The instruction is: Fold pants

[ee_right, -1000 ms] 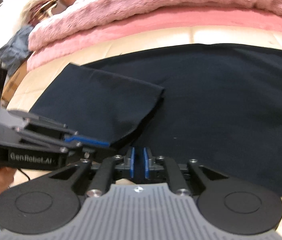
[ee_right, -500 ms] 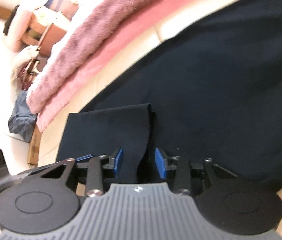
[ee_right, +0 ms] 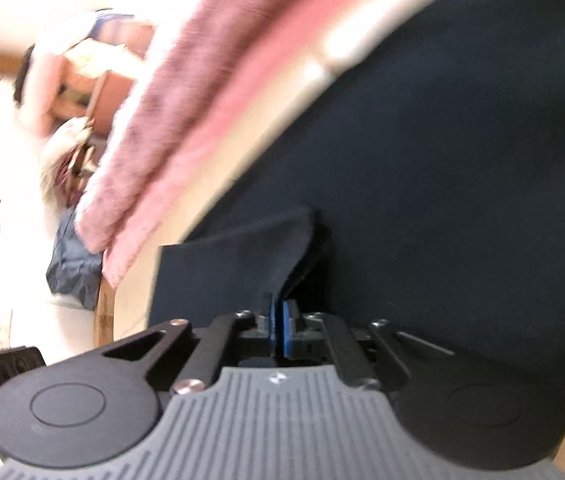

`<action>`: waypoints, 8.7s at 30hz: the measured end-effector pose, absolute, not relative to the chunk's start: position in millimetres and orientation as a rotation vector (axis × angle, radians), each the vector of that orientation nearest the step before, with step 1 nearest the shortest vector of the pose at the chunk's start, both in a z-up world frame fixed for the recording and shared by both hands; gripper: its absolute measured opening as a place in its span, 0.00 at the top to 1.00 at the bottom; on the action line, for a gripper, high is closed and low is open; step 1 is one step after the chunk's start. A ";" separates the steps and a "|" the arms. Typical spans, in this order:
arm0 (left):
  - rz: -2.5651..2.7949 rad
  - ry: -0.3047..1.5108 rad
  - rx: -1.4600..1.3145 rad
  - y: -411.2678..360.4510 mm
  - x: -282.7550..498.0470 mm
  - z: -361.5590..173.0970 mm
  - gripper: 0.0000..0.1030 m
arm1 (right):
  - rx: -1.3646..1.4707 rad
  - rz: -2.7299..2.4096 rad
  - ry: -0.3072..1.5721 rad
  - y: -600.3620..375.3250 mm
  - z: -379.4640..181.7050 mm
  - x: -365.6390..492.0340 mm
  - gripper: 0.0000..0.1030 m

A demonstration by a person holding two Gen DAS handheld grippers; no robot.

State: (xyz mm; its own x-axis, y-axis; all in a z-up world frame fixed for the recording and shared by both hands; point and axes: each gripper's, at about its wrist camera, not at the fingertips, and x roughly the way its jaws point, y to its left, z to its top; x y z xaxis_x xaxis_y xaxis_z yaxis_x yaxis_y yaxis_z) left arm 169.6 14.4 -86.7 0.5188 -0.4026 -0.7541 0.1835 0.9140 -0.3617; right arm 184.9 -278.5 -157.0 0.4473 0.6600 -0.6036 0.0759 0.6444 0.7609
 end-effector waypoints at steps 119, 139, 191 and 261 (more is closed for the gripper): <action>-0.184 1.023 -0.320 -36.4 209.0 -132.8 0.41 | 0.171 0.137 0.764 -411.0 -133.2 154.1 0.59; -0.212 0.949 -0.713 -8.1 220.9 -159.7 0.93 | 0.192 0.108 0.695 -395.4 -160.6 148.9 0.58; -0.215 1.024 -0.739 -22.2 229.0 -0.6 0.94 | 0.098 0.332 0.900 -338.0 -117.0 162.8 0.80; -0.155 0.944 -0.334 6.4 254.9 -134.2 0.94 | 0.265 0.221 0.980 -321.9 -143.5 197.7 0.98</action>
